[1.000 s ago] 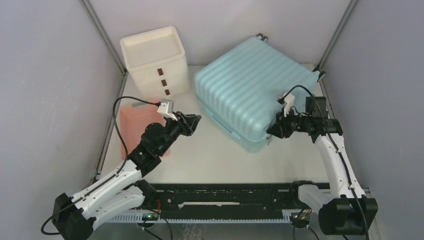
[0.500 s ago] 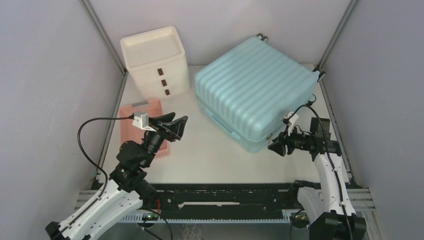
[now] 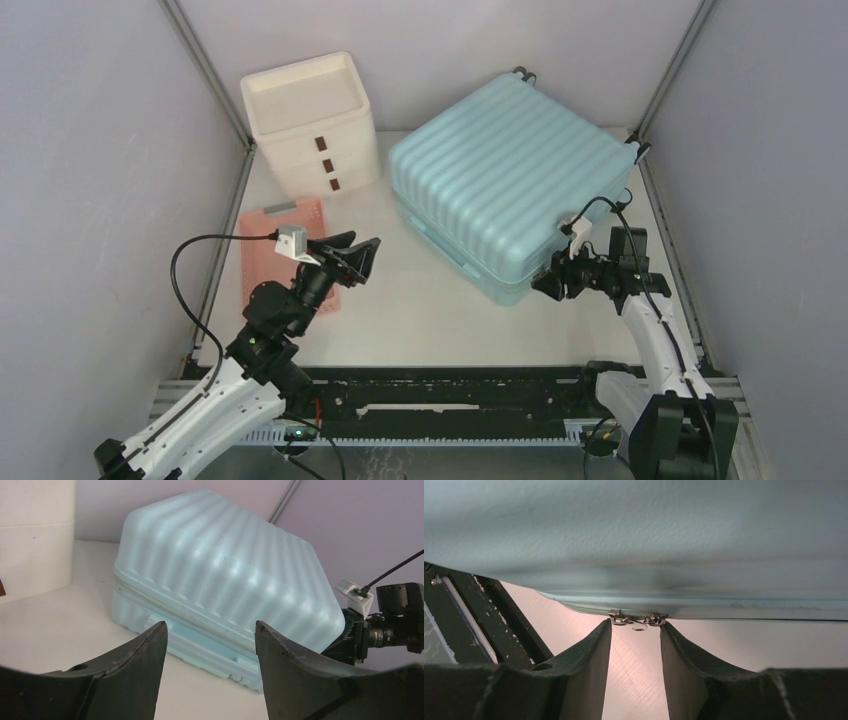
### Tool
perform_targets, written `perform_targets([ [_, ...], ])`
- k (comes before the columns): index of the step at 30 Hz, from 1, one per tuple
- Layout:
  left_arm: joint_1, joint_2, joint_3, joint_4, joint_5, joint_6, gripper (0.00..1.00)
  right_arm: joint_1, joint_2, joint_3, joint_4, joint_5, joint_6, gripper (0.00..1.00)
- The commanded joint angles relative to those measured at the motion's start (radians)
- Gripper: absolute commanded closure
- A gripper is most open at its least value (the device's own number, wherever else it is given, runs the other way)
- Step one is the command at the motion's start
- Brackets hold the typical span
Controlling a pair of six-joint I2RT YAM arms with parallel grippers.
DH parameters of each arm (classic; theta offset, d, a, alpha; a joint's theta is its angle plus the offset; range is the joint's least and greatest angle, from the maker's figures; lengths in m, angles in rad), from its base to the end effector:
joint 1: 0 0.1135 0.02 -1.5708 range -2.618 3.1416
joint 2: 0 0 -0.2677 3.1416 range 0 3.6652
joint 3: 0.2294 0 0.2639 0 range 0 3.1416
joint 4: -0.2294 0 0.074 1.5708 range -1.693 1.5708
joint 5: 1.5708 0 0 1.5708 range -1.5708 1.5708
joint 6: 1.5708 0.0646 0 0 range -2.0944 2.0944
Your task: Open, take out, and arrange the luggage
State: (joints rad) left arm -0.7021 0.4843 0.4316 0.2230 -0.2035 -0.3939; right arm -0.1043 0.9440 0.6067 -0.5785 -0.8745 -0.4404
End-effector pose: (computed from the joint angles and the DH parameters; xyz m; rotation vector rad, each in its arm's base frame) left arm 0.1445 -0.1051 0.3078 0.0485 1.4470 -0.7633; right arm 0.1998 0.0289 0.2103 -0.7064 2.0929 0.7828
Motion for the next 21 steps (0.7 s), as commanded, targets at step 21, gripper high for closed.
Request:
perform_targets([
  [21,-0.003,0.115,0.017,0.119,0.060,-0.028,0.32,0.042,-0.069,-0.012,0.049,-0.024,0.093,0.90],
])
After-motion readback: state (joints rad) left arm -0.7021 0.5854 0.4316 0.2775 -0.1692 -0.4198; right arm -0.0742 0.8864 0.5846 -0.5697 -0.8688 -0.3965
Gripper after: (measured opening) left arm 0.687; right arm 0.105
